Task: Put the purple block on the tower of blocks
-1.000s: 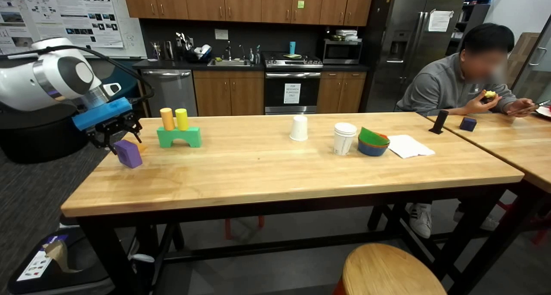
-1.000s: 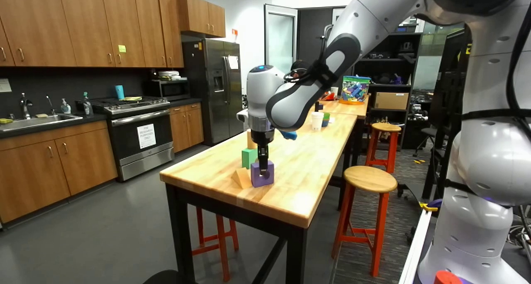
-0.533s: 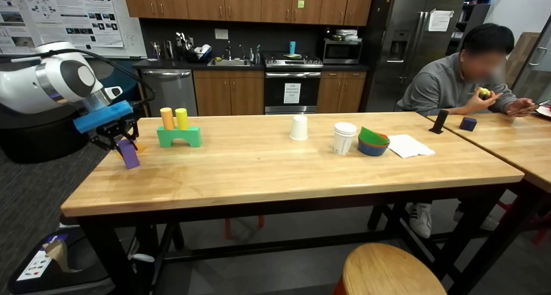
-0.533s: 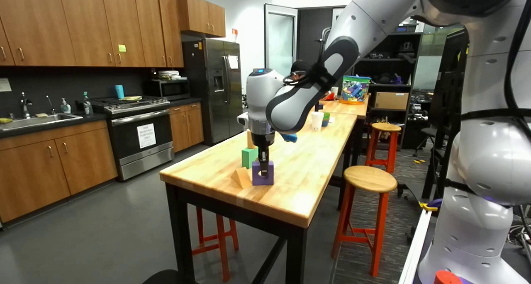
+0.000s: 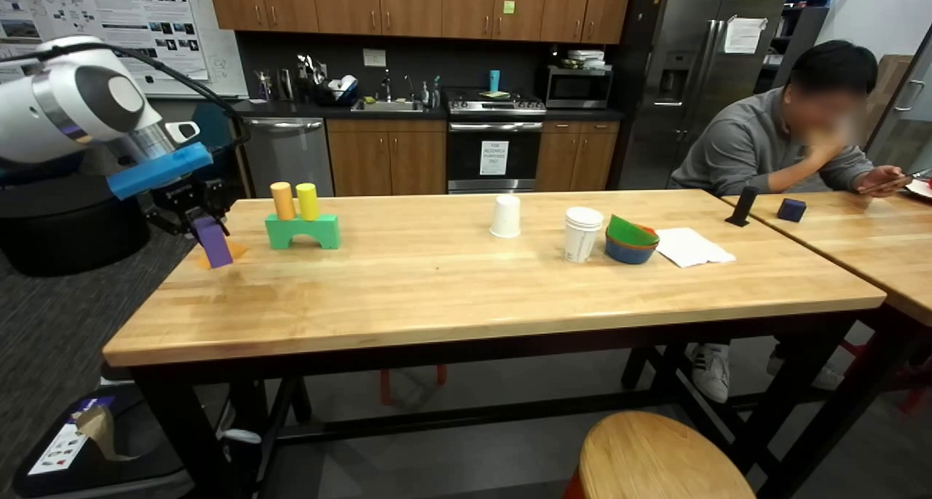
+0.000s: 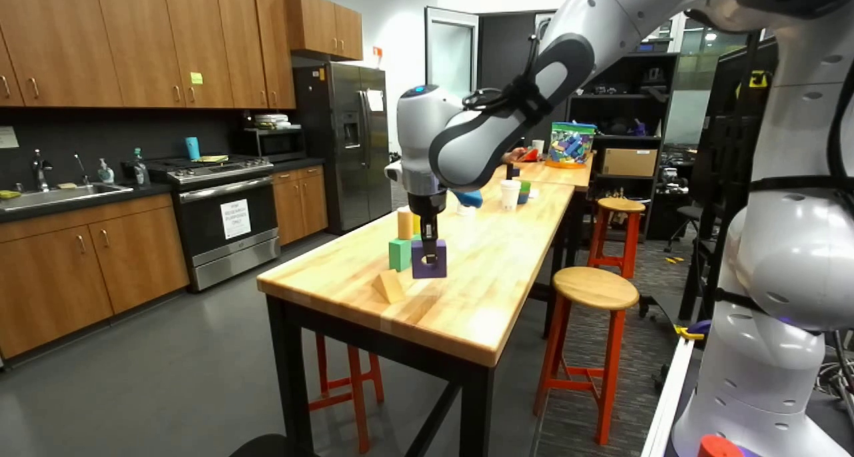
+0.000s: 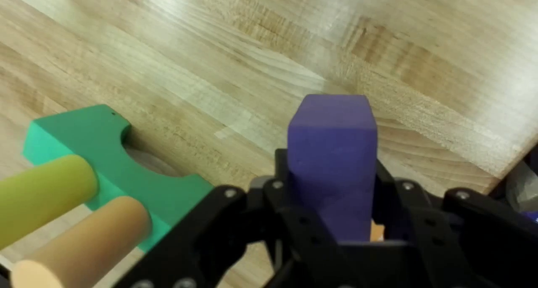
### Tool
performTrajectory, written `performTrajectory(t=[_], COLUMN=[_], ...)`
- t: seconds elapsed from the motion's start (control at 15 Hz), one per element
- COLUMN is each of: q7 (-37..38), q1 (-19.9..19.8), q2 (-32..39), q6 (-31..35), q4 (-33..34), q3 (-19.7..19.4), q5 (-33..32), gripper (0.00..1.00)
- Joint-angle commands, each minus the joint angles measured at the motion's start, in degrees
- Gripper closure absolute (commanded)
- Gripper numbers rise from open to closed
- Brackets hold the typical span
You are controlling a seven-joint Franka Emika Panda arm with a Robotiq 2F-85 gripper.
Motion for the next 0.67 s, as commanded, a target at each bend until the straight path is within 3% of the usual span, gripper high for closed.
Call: performTrajectory(t=[0.0, 0.27, 0.6], q7=[2.38, 0.18, -8.54], q1=[0.41, 1.44, 3.73], q2=[-7.0, -9.46, -7.32], q6=[-6.01, -4.33, 1.42], q4=[0.34, 0.77, 1.22], q3=[0.57, 1.72, 2.63], q5=[-0.45, -0.61, -0.54], gripper=[0.83, 0.83, 0.83])
